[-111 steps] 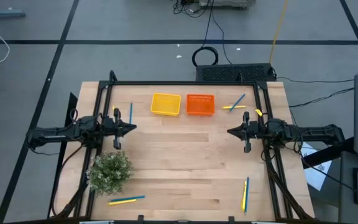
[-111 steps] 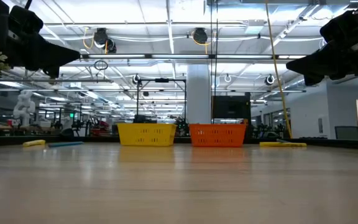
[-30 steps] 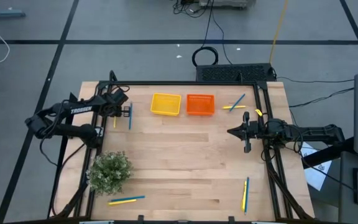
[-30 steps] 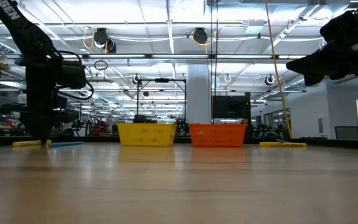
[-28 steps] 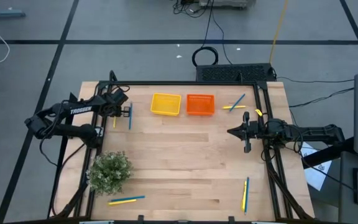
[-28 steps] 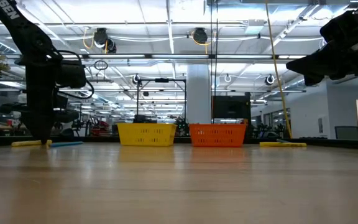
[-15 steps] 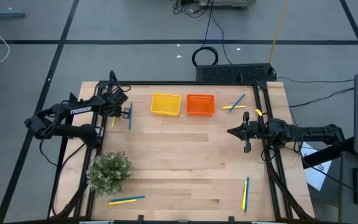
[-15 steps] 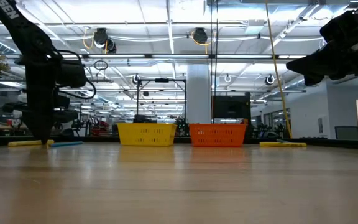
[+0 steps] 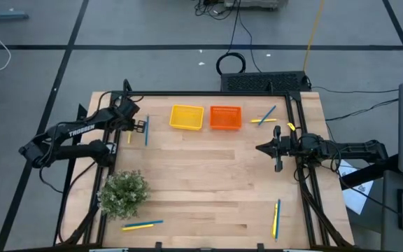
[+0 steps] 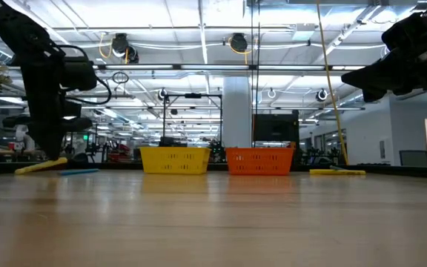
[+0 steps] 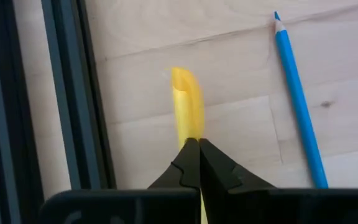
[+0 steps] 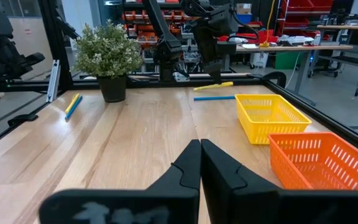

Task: Sort pens & pencils
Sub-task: Put the top left yellow pen into the yellow bin

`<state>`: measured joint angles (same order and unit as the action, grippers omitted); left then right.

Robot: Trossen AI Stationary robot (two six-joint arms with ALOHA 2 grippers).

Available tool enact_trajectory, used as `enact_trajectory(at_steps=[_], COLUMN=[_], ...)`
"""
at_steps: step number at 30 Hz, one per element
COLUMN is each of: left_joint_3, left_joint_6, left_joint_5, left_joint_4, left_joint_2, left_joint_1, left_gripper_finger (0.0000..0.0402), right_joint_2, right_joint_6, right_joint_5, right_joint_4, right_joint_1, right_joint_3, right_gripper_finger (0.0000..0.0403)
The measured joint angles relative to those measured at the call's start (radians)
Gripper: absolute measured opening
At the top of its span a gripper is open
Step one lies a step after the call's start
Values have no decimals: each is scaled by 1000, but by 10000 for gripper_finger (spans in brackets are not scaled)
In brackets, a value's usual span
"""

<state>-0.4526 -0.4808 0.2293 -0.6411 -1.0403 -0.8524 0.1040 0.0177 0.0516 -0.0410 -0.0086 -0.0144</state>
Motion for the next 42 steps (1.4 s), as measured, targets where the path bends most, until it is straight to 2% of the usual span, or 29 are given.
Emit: enact_trajectory(at_steps=[8,16,21,26,31,36,42], left_joint_3=[-3,-3,-3,-3,-3,-4,-6], left_joint_6=[0,-20,-20,-30,-24,-6,8], left_joint_5=[-16,18,22,90,79,62,55], left_joint_4=[90,89,82,75,114,138,147], left_joint_2=[8,7,-12,-69,-140,-178,-199], left_joint_1=[23,23,22,22,22,22,23], left_gripper_finger=[2,6,41,98,146,165,159], right_joint_2=[0,0,0,0,0,0,0], right_joint_6=[0,0,0,0,0,0,0], right_joint_5=[0,0,0,0,0,0,0], right_joint_4=[0,0,0,0,0,0,0], right_joint_1=[0,0,0,0,0,0,0], right_joint_3=[0,0,0,0,0,0,0], right_gripper_finger=[0,0,0,0,0,0,0])
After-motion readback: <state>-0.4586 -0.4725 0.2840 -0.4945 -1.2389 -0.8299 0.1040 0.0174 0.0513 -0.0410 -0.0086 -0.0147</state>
